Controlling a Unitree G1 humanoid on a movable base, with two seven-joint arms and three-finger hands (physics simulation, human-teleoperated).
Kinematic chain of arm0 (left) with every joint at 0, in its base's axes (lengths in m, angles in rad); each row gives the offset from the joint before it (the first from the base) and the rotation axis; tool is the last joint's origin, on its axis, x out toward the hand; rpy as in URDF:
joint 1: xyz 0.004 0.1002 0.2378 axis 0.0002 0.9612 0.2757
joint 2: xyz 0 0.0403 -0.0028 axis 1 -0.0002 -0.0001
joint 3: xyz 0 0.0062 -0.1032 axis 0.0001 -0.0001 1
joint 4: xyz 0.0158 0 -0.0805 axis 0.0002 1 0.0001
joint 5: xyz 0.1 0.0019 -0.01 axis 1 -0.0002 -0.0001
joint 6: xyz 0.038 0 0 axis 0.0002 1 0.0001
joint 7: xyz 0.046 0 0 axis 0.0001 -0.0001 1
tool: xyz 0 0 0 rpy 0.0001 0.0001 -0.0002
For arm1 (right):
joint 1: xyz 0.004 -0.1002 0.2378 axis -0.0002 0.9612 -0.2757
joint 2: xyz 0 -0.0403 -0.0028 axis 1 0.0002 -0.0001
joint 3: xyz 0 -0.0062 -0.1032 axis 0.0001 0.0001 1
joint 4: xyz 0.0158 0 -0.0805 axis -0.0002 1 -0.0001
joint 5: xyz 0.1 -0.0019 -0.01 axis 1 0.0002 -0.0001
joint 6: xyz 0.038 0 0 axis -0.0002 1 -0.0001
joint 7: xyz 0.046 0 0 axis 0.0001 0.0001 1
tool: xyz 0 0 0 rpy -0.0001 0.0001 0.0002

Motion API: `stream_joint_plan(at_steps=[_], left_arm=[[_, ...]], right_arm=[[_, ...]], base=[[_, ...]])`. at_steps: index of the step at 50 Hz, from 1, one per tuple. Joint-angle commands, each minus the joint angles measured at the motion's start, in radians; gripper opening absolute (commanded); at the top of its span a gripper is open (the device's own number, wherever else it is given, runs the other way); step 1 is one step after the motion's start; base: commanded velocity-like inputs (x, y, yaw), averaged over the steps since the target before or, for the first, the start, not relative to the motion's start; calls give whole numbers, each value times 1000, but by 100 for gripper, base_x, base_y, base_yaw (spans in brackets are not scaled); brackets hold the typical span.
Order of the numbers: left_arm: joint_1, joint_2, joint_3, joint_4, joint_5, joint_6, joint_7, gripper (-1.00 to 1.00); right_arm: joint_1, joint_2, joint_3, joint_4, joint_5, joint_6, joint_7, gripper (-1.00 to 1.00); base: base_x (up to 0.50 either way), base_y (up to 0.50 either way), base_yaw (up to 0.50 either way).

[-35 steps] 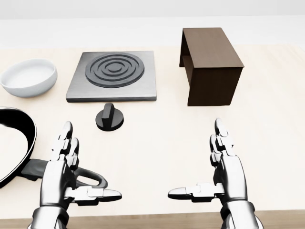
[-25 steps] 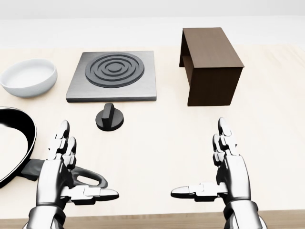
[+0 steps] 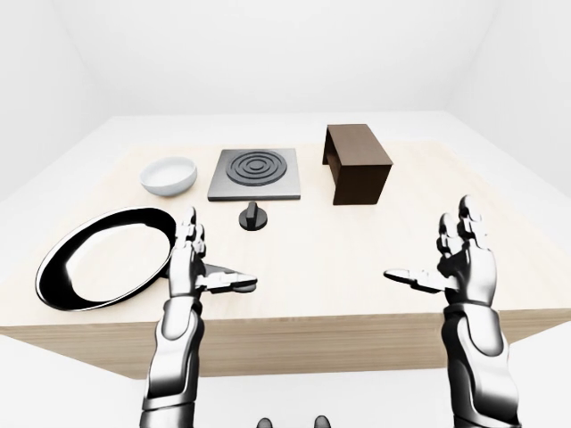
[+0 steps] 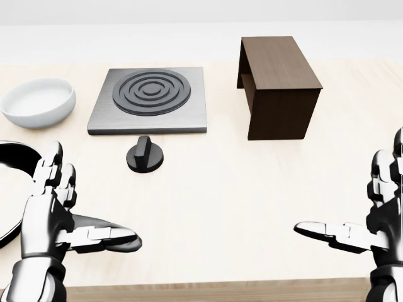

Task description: Turn on the stove.

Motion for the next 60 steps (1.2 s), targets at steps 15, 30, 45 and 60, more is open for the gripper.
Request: stream_joint_plan(at_steps=[15, 30, 45, 60], left_arm=[[-1, 1, 5, -10, -2, 0, 7, 100], [7, -4, -6, -8, 3, 0, 4, 100], [8, -5, -6, -10, 4, 0, 6, 100], [14, -10, -16, -17, 10, 0, 2, 100]], right_arm=[[29, -21, -245, -216, 105, 0, -49, 100], [32, -17, -233, -211, 94, 0, -41, 100], [34, -14, -234, -214, 92, 0, -34, 100], [33, -14, -225, -226, 89, 0, -28, 100]], base=[[4, 0, 0], [28, 0, 0], [30, 0, 0], [30, 0, 0]])
